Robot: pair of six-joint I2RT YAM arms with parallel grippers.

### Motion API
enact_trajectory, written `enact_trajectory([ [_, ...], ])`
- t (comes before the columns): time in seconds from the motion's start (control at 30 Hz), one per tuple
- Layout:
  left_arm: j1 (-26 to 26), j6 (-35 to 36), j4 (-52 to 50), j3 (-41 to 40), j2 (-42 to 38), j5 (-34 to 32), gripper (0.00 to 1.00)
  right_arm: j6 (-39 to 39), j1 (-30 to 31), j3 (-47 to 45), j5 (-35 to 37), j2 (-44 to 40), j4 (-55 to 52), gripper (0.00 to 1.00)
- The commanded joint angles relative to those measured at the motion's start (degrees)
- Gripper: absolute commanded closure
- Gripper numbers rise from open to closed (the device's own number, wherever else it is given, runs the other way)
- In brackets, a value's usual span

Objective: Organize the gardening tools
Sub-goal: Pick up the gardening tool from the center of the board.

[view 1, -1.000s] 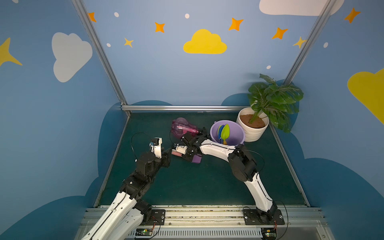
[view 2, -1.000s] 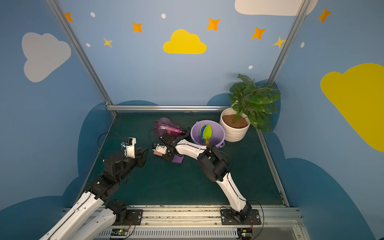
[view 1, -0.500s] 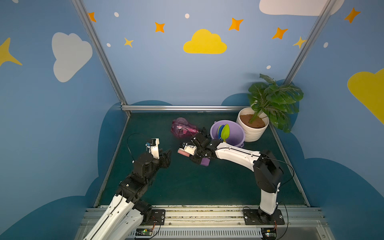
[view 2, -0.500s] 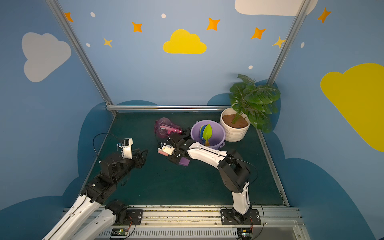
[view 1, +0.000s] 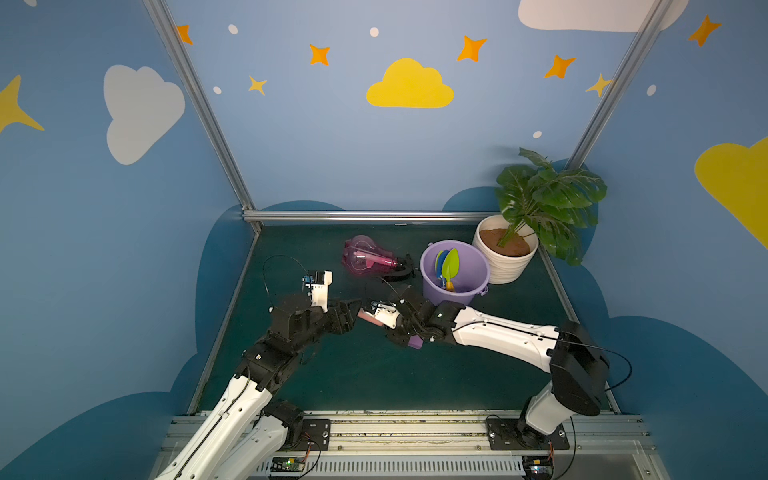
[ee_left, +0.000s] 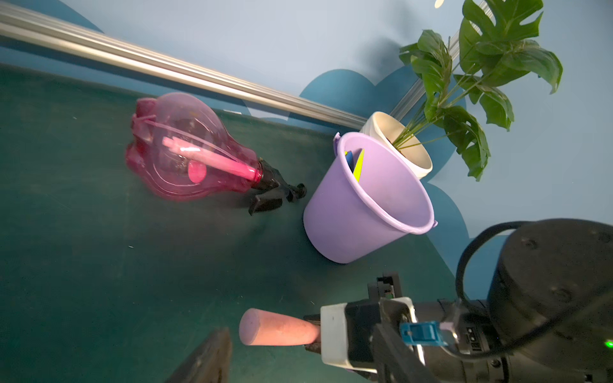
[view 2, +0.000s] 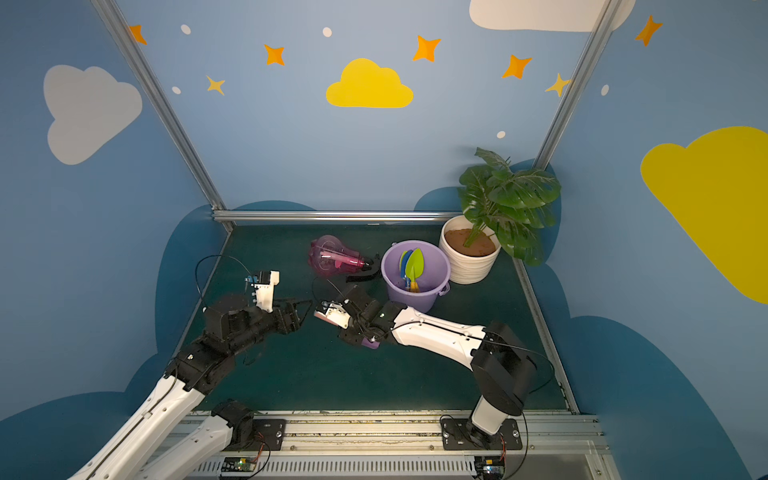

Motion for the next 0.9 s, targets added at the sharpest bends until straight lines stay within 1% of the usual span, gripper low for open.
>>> enact_trajectory([
  [0.0, 0.7, -1.9, 1.3, 0.9, 0.6, 5.8, 0.28, 1.9, 0.5, -3.7, 2.3, -4.7, 6.5, 0.97],
  [0.2, 1.2, -4.1, 4.9, -0.5, 2.7, 11.2, 0.27, 2.0, 1.2, -9.5, 2.5, -11.1, 11.7, 0.99],
  [0.47, 1.4, -7.0, 9.0, -1.5, 7.9, 16.6, 0.30, 1.6, 2.1, -13.4, 2.2, -15.0, 16.1, 0.99],
  [0.53, 1.3, -7.6, 10.6, -2.2, 9.0, 18.1, 0.34, 1.4, 2.4, -13.9, 2.3, -15.6, 16.7, 0.99],
  [0.7, 1.2, -8.3, 12.3, -3.3, 10.5, 19.0, 0.42, 0.9, 2.8, -14.7, 2.1, -16.0, 17.6, 0.99],
  [0.87, 1.3, -8.8, 14.4, -4.2, 11.2, 20.5, 0.54, 0.4, 3.1, -14.5, 1.8, -15.4, 17.9, 0.98],
])
